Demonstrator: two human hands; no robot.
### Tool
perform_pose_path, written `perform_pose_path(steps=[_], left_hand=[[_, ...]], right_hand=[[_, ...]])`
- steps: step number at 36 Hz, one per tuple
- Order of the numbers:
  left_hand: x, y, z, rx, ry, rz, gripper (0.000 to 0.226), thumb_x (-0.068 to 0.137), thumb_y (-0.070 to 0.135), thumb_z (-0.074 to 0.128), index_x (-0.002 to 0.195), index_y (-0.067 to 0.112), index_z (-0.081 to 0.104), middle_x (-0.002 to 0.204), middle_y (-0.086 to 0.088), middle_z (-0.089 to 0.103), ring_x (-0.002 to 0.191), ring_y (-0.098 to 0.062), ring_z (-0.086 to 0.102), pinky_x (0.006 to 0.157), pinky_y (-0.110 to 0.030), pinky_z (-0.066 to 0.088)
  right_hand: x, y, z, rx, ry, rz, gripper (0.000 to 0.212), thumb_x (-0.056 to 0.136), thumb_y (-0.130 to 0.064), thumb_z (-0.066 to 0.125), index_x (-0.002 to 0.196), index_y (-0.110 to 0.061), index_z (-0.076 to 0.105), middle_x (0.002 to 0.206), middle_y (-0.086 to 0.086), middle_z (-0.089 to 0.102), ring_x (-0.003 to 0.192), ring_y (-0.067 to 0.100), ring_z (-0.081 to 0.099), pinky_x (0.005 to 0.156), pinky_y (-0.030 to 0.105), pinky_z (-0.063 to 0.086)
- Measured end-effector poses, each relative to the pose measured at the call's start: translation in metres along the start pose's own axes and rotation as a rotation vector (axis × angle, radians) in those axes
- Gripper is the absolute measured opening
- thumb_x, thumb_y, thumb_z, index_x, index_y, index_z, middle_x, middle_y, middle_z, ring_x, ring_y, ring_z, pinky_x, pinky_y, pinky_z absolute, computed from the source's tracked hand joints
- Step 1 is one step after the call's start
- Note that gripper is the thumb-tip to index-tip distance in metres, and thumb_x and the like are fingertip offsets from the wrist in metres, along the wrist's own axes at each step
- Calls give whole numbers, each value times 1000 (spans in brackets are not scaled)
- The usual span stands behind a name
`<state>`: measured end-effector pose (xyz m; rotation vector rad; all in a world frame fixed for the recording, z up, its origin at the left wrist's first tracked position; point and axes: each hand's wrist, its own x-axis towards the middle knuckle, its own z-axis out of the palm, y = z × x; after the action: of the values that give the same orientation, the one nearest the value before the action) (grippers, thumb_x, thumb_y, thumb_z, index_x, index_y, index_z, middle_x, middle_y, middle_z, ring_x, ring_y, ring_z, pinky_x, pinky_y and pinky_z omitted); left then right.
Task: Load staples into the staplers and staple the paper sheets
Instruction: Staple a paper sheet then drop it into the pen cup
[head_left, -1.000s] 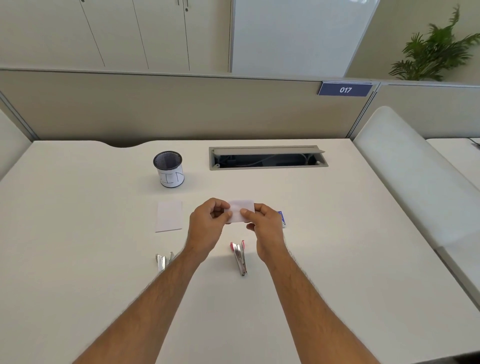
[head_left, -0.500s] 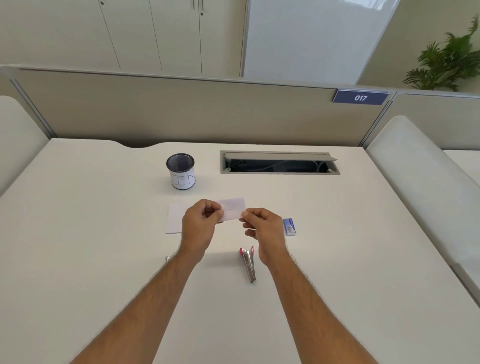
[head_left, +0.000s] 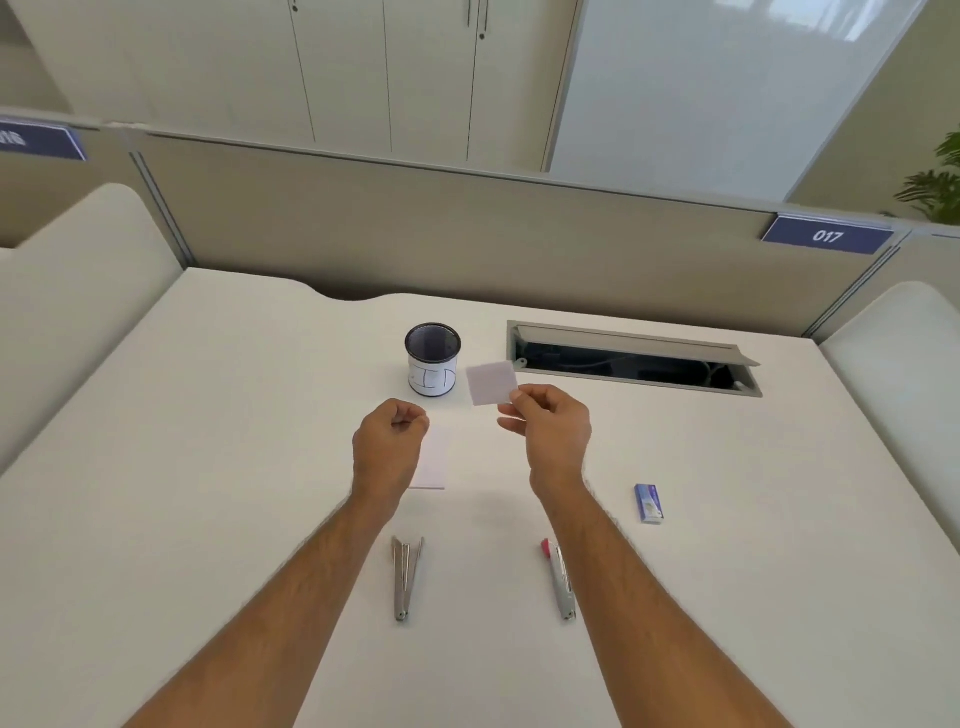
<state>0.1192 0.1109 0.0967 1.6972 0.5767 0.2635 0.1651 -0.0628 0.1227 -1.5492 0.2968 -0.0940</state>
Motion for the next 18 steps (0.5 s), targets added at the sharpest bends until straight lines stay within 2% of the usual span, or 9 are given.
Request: perform_pose_path(steps=[3,7,9,11,14,16,18], left_hand=[[16,0,-13,19,17,0,9,91,11,66,88,18,72,89,3,75,89,-20,69,87,-44,61],[40,2,-27,48,40,16,11,91,13,66,86,22,71,88,4,74,87,-19,70,73,-29,54],[49,4,-32,57,52,22,11,91,13,67,86,22,71,88,7,74,86,-13,68,69,-23,50],[55,5,-34,71,60,37,11,91,14,67,86,23,71,90,10,73,86,-2,66,67,-17,46],[64,6,-38,78,64,48,12,91,15,67,85,25,70,91,14,73,86,6,63,68,-14,44],[70,5,-40,84,65,56,12,92,15,67,85,25,70,91,15,73,88,7,63,69,-13,44],[74,5,-40,97,67,66,12,91,15,67,85,25,70,90,15,73,88,9,63,70,-13,44]], right_hand=[[13,-7,20,-44,-14,-74,19,92,-6,69,80,-20,74,75,-5,76,72,16,76,59,19,58],[34,-14,49,-153,-72,-166,14,92,-6,66,85,-14,75,89,7,75,76,18,74,60,21,59],[43,-15,62,-205,-99,-213,18,91,-5,64,83,-18,74,91,5,74,75,18,70,57,20,58],[52,-16,72,-294,-120,-277,21,91,-7,63,82,-22,74,92,1,72,72,13,65,57,26,61],[67,-14,87,-528,-165,-388,15,96,-12,62,94,-12,77,98,2,67,79,16,65,73,44,60],[76,-13,97,-661,-183,-451,18,98,-13,61,102,-9,78,103,5,66,91,22,64,82,43,55],[82,-11,102,-761,-200,-504,19,99,-13,59,103,-8,77,105,5,63,101,23,60,83,40,51]])
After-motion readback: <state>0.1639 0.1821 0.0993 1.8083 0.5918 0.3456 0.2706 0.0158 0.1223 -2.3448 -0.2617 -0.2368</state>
